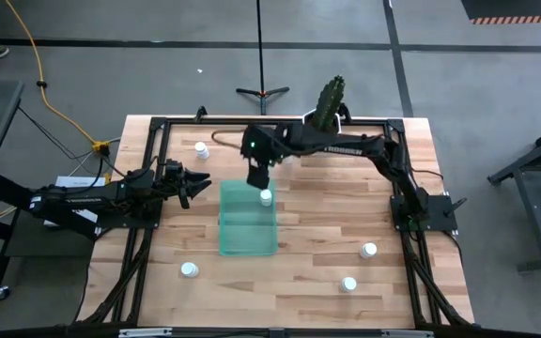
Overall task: Pick and place pill bottles into a basket
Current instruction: Put the pill bottle into the blue bin
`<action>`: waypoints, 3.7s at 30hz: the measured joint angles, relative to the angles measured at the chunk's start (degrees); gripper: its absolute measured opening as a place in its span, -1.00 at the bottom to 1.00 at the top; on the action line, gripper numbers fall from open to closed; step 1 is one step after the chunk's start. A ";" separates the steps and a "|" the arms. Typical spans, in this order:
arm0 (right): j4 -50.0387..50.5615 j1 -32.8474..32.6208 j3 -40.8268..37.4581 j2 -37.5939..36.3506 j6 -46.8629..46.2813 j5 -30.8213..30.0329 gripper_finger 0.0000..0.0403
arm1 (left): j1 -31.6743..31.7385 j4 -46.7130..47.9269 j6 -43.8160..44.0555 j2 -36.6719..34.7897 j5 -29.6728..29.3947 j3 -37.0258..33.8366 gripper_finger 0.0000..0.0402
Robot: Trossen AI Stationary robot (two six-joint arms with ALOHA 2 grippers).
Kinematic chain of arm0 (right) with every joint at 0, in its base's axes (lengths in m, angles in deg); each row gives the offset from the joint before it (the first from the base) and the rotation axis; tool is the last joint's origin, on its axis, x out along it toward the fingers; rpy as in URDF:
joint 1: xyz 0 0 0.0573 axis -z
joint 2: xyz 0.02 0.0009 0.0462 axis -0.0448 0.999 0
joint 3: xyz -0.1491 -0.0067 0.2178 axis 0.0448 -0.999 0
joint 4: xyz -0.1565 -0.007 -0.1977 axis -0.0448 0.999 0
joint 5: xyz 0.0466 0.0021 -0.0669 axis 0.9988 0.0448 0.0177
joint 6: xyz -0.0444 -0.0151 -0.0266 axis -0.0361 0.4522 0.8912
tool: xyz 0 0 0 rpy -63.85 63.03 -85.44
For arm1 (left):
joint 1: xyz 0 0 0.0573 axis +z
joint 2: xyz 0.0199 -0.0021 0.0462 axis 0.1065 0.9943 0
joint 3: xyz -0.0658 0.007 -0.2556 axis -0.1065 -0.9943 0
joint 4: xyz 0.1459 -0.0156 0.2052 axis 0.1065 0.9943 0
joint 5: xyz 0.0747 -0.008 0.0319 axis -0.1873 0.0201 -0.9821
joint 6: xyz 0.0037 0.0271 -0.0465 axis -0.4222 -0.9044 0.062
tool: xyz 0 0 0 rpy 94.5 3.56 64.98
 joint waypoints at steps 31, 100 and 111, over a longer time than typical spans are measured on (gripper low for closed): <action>-57.20 -3.80 -42.74 -18.36 -14.66 -14.77 -0.03 | 0.00 0.21 -0.07 -0.02 0.61 0.00 0.02; 0.14 -42.57 -76.09 -50.81 -99.36 9.73 0.40 | 0.00 0.33 0.13 0.00 0.66 0.00 0.02; -0.85 -43.66 -76.09 -44.24 -97.72 9.14 0.40 | 0.00 0.29 0.09 0.00 0.58 0.00 0.02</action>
